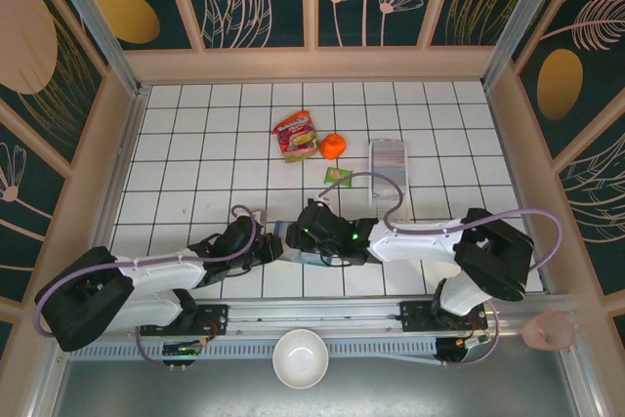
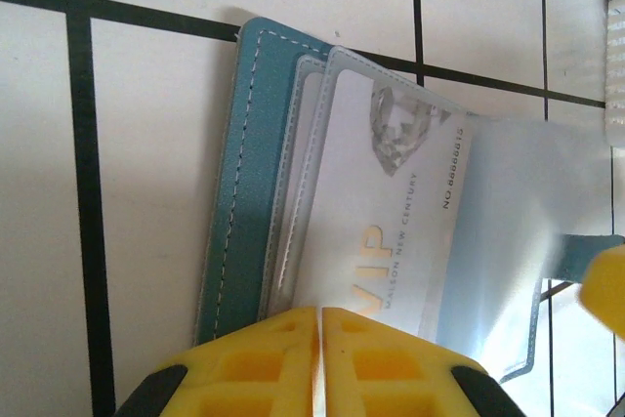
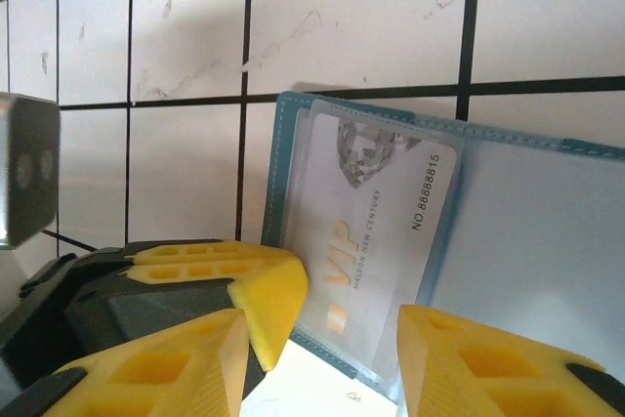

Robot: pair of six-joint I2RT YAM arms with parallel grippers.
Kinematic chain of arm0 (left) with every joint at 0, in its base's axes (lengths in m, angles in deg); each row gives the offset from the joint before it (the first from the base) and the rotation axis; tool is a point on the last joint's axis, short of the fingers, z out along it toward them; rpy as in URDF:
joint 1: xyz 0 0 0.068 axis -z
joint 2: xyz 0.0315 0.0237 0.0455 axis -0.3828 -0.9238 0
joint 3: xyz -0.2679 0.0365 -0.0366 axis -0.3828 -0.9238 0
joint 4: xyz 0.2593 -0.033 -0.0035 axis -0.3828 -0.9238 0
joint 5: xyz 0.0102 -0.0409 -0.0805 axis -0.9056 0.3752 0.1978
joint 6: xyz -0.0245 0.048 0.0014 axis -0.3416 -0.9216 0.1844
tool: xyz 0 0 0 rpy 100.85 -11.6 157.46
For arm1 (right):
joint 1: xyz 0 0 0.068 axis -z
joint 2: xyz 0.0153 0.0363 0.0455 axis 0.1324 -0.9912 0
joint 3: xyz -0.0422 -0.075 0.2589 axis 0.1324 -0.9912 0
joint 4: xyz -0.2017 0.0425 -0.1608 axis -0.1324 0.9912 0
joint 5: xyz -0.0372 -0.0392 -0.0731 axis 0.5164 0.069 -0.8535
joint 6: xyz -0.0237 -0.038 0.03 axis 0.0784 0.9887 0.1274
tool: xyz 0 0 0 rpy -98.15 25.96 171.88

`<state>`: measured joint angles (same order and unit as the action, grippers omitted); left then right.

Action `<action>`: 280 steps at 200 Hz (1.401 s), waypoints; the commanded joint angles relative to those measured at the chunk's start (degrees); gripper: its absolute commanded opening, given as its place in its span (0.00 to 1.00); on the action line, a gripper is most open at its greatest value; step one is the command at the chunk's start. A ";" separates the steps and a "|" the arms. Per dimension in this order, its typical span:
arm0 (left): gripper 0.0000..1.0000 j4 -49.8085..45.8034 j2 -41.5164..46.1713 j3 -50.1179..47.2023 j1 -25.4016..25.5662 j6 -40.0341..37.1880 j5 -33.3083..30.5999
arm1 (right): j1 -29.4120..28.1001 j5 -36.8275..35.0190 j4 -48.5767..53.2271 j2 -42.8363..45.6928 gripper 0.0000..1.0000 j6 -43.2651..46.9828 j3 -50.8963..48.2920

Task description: Put the credit cards into the card holder

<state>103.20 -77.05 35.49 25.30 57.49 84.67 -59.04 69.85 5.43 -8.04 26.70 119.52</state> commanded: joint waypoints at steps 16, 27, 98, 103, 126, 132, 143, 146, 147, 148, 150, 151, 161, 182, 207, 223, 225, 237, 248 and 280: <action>0.10 -3.92 -1.45 -0.05 0.26 -0.06 -1.26 | -0.67 -4.72 9.37 2.62 0.45 -1.98 -0.02; 0.10 -4.16 -1.33 -0.05 0.26 -0.17 -1.25 | -0.75 -4.55 11.64 2.54 0.46 -3.58 -0.60; 0.08 -4.19 -0.97 -0.66 0.24 0.08 -1.29 | -2.34 -3.66 13.43 0.84 0.48 -7.57 -2.77; 0.08 -4.06 -0.97 -0.66 0.23 0.12 -1.22 | -2.34 -3.53 13.19 0.56 0.48 -7.53 -2.73; 0.08 -4.01 -0.97 -0.80 0.26 0.11 -1.07 | -2.41 -3.19 12.00 -0.35 0.48 -7.40 -2.45; 0.08 -3.80 -0.88 -0.79 0.24 0.17 -1.03 | -2.36 -3.06 11.83 -0.62 0.48 -7.40 -2.45; 0.08 -3.68 -0.81 -0.95 0.22 0.18 -1.01 | -2.39 -2.97 11.95 -1.17 0.48 -7.41 -2.46; 0.08 -3.68 -0.75 -0.93 0.19 0.18 -1.03 | -2.36 -2.97 11.95 -1.37 0.48 -7.40 -2.44; 0.08 -3.73 -0.73 -0.93 0.23 0.18 -1.03 | -2.35 -2.92 11.97 -1.39 0.48 -7.44 -2.43; 0.08 -3.70 -0.72 -0.93 0.20 0.18 -0.99 | -2.30 -2.90 11.98 -1.45 0.48 -7.46 -2.42; 0.08 -3.69 -0.78 -0.93 0.20 0.18 -0.98 | -2.33 -2.88 11.98 -1.56 0.48 -7.50 -2.44; 0.08 -3.73 -0.78 -0.93 0.19 0.18 -1.01 | -2.38 -2.92 12.03 -1.57 0.48 -7.49 -2.43; 0.08 -3.68 -0.79 -0.93 0.26 0.18 -0.96 | -2.34 -2.74 12.34 -2.13 0.48 -7.73 -2.35; 0.07 -3.59 -0.65 -1.18 0.26 0.21 -0.93 | -2.34 -2.35 11.84 -3.02 0.48 -7.75 -2.17; 0.07 -3.51 -0.37 -1.34 0.26 0.28 -0.95 | -2.37 -1.90 10.35 -4.74 0.50 -7.68 -1.13; 0.07 -3.42 -0.17 -1.59 0.17 0.49 -0.98 | -2.30 -1.24 7.55 -5.77 0.55 -7.84 -0.74; 0.07 -3.42 -0.13 -1.65 0.24 0.52 -1.02 | -2.27 -1.11 7.05 -5.93 0.56 -8.01 -0.74; 0.07 -3.46 0.07 -1.88 0.26 0.56 -1.00 | -2.04 -0.62 4.26 -6.17 0.57 -8.55 -1.09; 0.07 -3.59 0.30 -2.05 0.25 0.73 -1.11 | -1.85 -0.67 2.30 -6.33 0.57 -9.10 -1.27; 0.07 -3.55 0.70 -2.58 0.26 0.89 -1.12 | -1.20 -1.78 -2.07 -5.90 0.57 -9.92 -1.36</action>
<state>103.38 -76.14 34.77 25.30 57.53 84.65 -60.94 68.43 7.35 -12.77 18.70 118.80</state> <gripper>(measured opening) 0.069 0.566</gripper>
